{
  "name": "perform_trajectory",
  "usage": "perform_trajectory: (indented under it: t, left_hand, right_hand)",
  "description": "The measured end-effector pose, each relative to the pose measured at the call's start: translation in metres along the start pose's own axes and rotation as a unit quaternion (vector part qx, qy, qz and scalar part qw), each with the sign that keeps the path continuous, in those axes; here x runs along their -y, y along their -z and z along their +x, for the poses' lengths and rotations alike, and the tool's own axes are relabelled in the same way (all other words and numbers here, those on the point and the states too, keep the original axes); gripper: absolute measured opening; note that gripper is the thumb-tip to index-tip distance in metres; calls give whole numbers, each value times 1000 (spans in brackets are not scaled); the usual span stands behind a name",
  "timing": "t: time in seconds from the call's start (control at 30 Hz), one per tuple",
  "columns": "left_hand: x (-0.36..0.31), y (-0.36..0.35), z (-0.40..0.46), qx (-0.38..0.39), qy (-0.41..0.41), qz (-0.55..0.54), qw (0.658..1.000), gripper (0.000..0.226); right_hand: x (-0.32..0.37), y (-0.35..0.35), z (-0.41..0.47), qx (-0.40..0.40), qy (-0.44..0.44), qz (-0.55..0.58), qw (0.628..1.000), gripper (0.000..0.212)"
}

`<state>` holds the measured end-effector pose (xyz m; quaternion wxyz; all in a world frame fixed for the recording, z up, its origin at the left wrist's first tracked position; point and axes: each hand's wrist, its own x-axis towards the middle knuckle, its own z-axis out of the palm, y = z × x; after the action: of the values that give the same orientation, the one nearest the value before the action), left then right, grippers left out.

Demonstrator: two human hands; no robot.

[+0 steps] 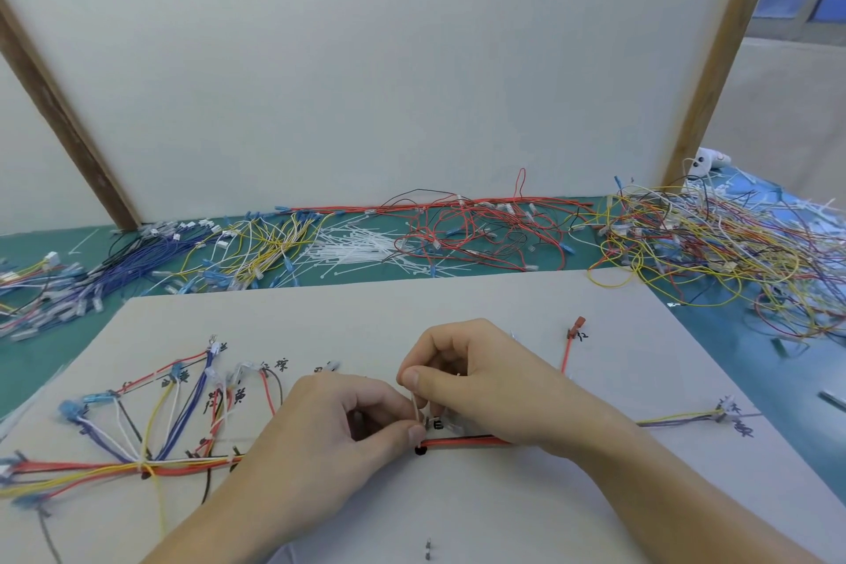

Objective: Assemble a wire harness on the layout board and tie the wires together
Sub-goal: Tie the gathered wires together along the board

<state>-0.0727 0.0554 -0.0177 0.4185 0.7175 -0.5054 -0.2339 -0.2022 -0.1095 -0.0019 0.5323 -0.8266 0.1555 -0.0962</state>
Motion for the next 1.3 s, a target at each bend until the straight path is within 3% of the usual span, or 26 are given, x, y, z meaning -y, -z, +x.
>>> perform_trajectory:
  t: [0.2, 0.43, 0.63, 0.77, 0.97, 1.13, 1.3]
  left_hand:
    - [-1, -1, -1, -25, -7, 39, 999, 2]
    - [-2, 1, 1, -21, -11, 30, 999, 20]
    - [-2, 2, 0, -6, -10, 46, 999, 5]
    - [-5, 1, -1, -11, -8, 34, 999, 21]
    - [-3, 1, 0, -19, -4, 38, 999, 28]
    - [-4, 1, 1, -15, 9, 54, 998, 4]
    - [-5, 3, 2, -3, 12, 73, 997, 9]
  right_hand:
    - [2, -1, -1, -16, -17, 14, 1000, 17]
    - [-1, -10, 2, -48, -33, 49, 997, 31]
    - [-2, -4, 3, -11, -28, 46, 998, 14]
    - [-2, 2, 1, 22, -35, 81, 996, 9]
    - [-3, 2, 0, 22, -27, 31, 999, 9]
    - [-3, -5, 1, -7, -28, 20, 999, 16]
    - [-2, -9, 2, -22, -43, 29, 998, 23]
